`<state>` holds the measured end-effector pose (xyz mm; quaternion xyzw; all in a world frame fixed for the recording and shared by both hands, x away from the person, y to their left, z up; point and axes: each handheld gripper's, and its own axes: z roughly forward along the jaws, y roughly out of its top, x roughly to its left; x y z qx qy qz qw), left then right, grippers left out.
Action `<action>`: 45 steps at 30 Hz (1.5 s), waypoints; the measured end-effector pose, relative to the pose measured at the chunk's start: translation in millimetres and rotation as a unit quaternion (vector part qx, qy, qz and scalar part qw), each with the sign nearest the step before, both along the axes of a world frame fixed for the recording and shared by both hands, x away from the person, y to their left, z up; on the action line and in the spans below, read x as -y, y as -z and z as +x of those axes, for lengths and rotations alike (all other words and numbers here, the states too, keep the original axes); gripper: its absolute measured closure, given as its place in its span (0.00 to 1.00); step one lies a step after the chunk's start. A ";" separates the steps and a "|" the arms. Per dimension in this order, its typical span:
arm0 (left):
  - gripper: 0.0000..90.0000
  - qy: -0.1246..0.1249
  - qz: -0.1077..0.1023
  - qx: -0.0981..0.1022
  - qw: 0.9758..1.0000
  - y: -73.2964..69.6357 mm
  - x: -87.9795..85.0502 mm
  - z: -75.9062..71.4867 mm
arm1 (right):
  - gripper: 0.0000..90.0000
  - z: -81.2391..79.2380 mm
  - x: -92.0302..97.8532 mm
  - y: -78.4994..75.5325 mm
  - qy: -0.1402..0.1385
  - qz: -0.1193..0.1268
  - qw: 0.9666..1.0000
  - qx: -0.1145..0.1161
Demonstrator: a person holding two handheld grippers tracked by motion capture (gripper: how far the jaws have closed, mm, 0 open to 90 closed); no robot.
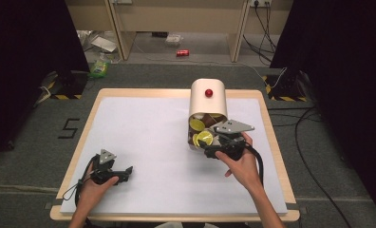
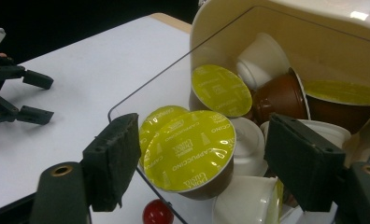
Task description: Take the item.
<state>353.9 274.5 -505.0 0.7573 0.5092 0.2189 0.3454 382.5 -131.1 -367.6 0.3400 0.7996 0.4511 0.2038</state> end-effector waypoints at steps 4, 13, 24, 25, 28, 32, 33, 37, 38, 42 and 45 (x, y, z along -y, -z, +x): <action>0.08 0.000 0.000 0.000 1.000 0.0 0.0 0.0 | 0.34 3.4 -1.6 3.3 0.002 -0.004 1.000 -0.004; 0.08 0.000 0.000 0.000 1.000 0.0 0.0 0.0 | 0.38 7.0 0.6 5.0 0.003 0.000 1.000 -0.020; 0.08 0.000 0.000 0.000 1.000 0.0 0.1 0.0 | 0.49 16.1 -4.1 12.1 0.015 -0.024 0.999 -0.036; 0.08 0.000 0.000 0.000 1.000 0.0 0.0 0.0 | 0.50 16.3 -4.2 12.5 0.015 -0.025 0.999 -0.034; 0.08 0.000 0.000 0.000 1.000 0.0 0.0 0.1 | 0.55 15.0 -3.9 11.3 0.009 -0.034 0.999 -0.031; 0.08 0.000 0.000 0.000 1.000 0.0 0.0 0.0 | 0.59 14.0 -4.1 10.5 0.006 -0.037 0.999 -0.026; 0.08 0.000 0.000 0.000 1.000 0.0 0.1 0.0 | 0.59 13.8 -3.9 10.2 0.005 -0.037 0.999 -0.025; 0.08 0.000 0.000 0.000 1.000 0.0 0.0 0.0 | 0.60 12.5 -4.3 8.9 0.000 -0.033 0.999 -0.023; 0.08 0.000 0.000 0.000 1.000 0.0 0.0 0.0 | 0.60 12.1 -4.6 8.6 -0.002 -0.036 0.999 -0.022; 0.08 0.000 0.000 0.000 1.000 0.0 0.0 0.0 | 0.60 9.3 -6.9 6.1 -0.009 -0.037 0.999 -0.016; 0.08 0.000 0.000 0.000 1.000 0.0 0.0 0.0 | 0.60 6.9 -7.4 2.8 -0.014 -0.037 0.999 -0.009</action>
